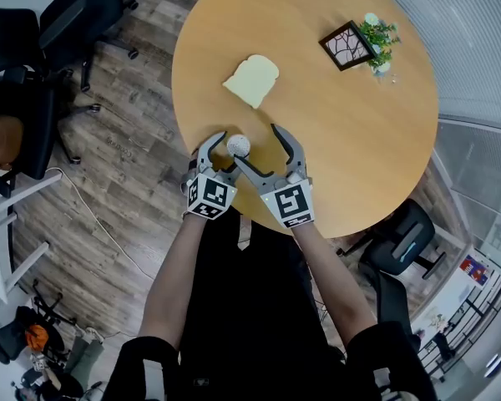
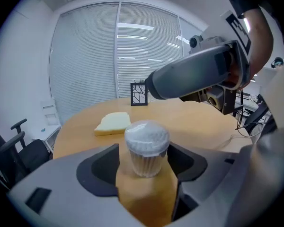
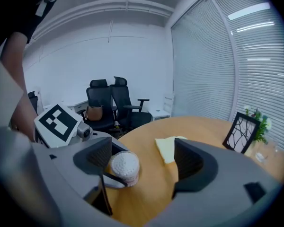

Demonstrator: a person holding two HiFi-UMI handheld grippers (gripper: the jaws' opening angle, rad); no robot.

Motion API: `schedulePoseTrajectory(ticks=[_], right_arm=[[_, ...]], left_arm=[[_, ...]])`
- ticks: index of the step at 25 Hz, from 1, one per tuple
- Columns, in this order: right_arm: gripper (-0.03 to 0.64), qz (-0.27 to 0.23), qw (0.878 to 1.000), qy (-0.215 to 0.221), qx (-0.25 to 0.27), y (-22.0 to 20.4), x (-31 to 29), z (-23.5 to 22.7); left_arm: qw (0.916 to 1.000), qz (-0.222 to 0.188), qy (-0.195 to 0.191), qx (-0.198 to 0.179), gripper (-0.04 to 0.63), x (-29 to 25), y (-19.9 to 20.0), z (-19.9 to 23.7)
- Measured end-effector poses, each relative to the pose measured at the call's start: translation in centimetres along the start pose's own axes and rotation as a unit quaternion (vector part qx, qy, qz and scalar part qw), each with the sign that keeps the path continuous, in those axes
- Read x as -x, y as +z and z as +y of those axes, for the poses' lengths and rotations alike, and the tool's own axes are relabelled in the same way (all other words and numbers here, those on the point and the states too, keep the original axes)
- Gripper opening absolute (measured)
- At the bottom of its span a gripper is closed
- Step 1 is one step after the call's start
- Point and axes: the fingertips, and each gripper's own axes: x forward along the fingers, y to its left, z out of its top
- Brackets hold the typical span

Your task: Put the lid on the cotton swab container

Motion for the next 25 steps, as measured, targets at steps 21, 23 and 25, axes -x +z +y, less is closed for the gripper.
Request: schedulePoseTrajectory(ticks=[21,23,25], right_arm=[[0.047,-0.017,1.000,-0.003,-0.025,1.8,8.2,0.8],[0.029,-0.019,1.000,0.006,-0.020,2.3,8.9,1.7],[0.021,-0.024,1.000,0.019,-0.007,2.8,9.5,2.8]], left_arm=[[0.9930,-0.098,0.012,0.064,0.176,12.4,7.1,-1.6],[0.9910,-0.113,0.017,0.070,0.133,13.8,8.0,-1.6],[0.9890,-0.126,0.024,0.073,0.079,15.3,8.7,-1.6]])
